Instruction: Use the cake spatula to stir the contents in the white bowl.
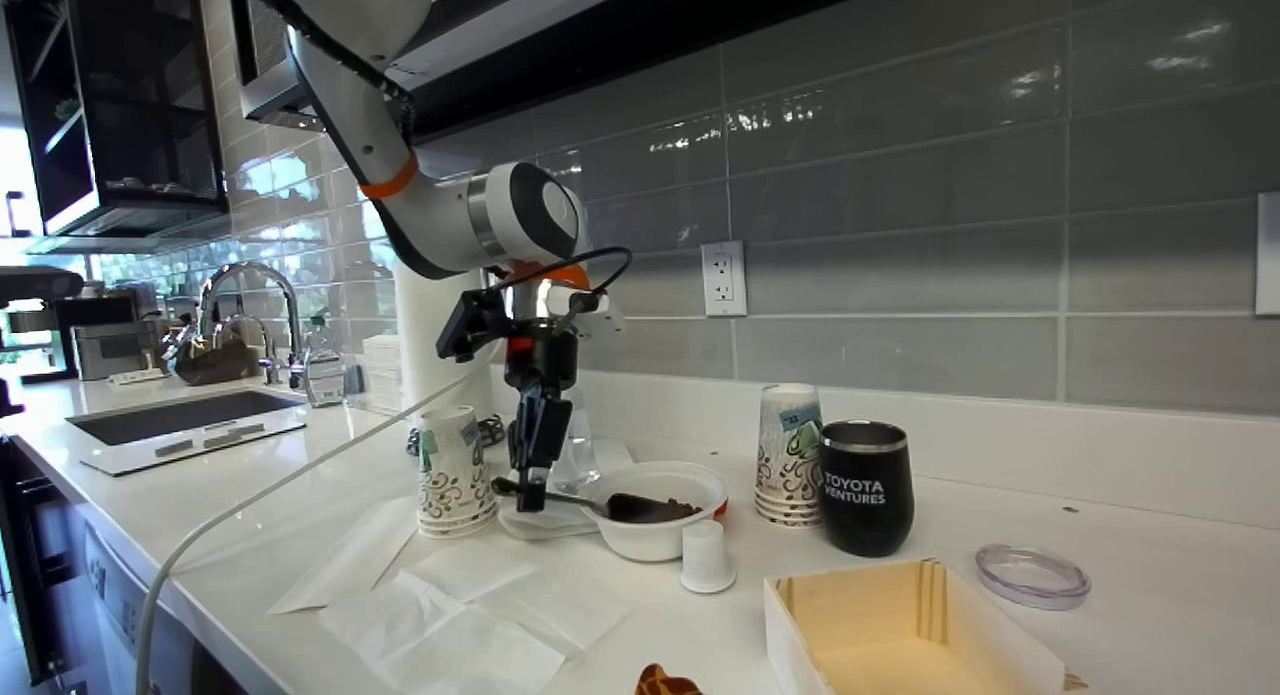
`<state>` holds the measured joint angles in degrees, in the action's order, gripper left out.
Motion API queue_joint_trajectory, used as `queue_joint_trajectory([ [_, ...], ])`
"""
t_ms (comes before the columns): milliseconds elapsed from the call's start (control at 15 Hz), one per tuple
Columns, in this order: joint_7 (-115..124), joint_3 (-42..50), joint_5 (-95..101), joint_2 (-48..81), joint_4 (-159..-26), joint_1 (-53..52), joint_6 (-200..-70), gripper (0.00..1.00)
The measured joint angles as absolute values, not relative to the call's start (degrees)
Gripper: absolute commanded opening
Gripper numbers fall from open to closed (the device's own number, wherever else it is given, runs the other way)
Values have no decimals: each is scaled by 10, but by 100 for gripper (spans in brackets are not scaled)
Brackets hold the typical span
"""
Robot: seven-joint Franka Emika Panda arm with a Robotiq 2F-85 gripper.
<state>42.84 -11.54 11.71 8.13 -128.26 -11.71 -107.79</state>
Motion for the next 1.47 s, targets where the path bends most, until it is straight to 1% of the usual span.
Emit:
queue_joint_trajectory([
  [800, 415, -104, 108, 71, -1278, -119, -1077, 1],
  [1267, 284, -71, -25, -8, -1279, -81, -1076, 1],
  [1467, 221, -51, -90, -22, -1279, -61, -1055, 1],
])
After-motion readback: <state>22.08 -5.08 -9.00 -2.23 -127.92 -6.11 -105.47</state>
